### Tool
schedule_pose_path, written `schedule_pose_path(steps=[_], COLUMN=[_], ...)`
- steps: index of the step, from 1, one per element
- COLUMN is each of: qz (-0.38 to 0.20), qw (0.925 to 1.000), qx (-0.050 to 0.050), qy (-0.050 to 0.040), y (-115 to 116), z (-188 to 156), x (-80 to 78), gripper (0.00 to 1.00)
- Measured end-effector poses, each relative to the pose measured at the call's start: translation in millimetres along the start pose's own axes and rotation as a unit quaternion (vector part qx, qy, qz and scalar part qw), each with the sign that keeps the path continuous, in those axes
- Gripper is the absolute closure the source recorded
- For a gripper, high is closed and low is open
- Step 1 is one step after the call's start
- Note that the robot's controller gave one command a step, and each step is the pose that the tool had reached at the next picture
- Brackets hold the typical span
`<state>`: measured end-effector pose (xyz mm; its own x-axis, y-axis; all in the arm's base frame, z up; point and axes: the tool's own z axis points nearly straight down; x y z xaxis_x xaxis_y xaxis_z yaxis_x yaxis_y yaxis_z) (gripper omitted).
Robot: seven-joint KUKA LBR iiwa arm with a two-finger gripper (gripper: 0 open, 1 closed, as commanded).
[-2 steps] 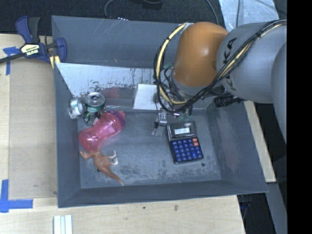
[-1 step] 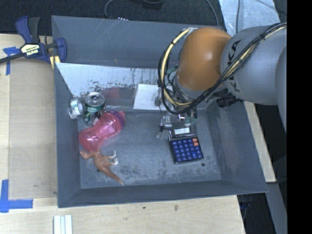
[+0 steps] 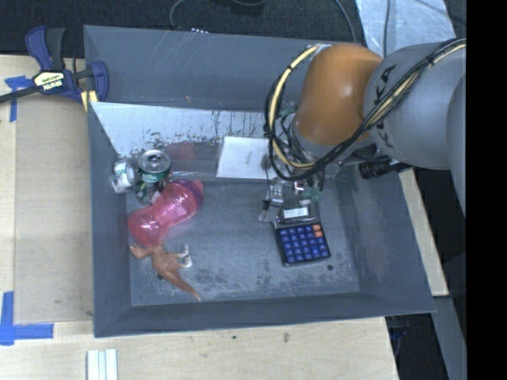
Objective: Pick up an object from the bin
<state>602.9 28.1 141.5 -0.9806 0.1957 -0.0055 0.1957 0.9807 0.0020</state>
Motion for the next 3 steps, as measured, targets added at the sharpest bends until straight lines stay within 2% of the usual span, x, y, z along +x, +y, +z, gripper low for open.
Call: schedule_pose_path(steps=[1,2,3], qz=[-0.045,-0.085,-0.102], qw=[0.999,0.9964,0.9948], qx=[0.0,0.0,0.0], qy=[0.0005,0.0029,-0.0051], y=[-27,-50,-56], z=[18,-7,-21], x=[-12.2,-8.8,-8.7], gripper=[0.0,0.0,0.0])
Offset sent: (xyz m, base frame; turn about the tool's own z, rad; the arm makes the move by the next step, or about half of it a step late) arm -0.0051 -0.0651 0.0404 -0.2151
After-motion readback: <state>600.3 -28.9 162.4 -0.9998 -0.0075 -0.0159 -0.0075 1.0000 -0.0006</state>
